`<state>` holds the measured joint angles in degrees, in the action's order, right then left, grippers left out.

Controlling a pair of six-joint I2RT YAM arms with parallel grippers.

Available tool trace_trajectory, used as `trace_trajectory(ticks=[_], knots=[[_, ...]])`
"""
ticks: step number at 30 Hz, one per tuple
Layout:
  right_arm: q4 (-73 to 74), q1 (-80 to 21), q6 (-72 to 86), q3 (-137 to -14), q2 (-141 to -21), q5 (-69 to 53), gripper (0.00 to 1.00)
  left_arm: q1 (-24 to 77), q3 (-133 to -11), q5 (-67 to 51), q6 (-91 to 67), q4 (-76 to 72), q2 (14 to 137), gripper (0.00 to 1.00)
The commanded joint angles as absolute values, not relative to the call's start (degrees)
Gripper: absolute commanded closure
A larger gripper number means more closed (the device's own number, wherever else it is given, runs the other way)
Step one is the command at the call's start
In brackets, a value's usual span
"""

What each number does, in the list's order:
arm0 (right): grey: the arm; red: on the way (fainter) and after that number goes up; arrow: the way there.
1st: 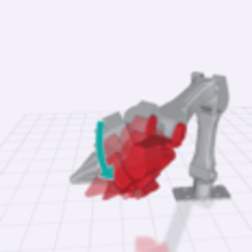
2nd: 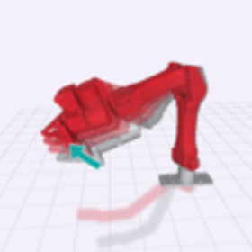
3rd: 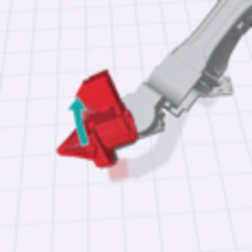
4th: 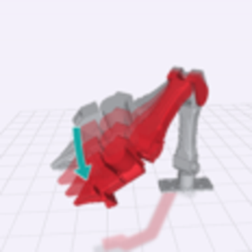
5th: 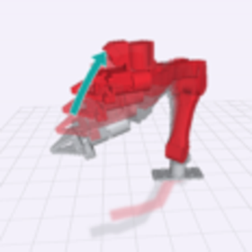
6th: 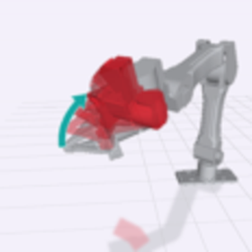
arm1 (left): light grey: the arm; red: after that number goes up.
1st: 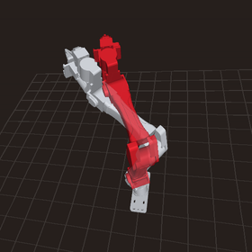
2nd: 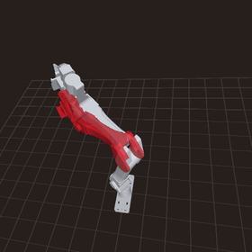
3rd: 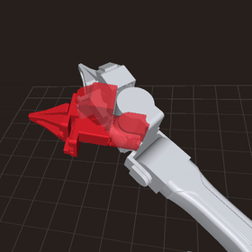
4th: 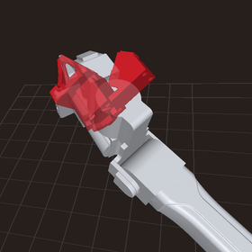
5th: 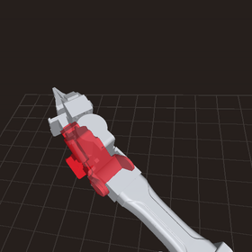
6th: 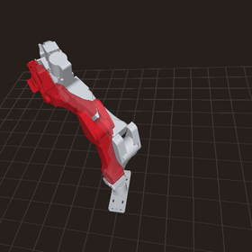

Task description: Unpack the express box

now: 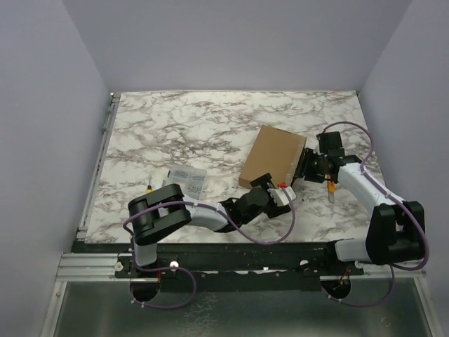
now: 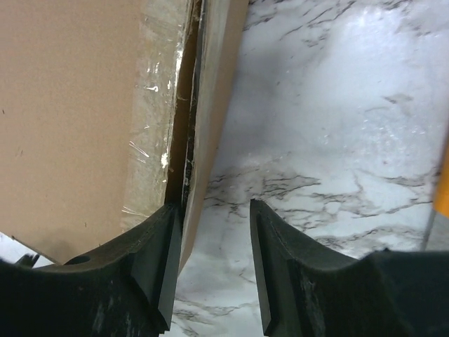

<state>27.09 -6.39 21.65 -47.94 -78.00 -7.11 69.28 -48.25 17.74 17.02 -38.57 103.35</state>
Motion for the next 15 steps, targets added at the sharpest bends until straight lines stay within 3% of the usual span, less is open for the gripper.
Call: trace_trajectory(ticks=[1, 10, 15], knots=[[29.80, -9.15, 24.85, -47.42, -77.60, -5.97, 0.51, 69.35, -52.54, 24.74, 16.45, -44.03, 108.67, 0.07], [29.18, -12.77, 31.02, -43.43, -76.61, -4.82, 0.53, 69.26, -57.24, 30.87, 10.75, -42.47, 115.56, 0.16], [28.22, -15.98, 35.19, -41.06, -75.59, -3.79, 0.53, 69.02, -58.49, 29.73, 8.62, -42.36, 117.38, 0.17]])
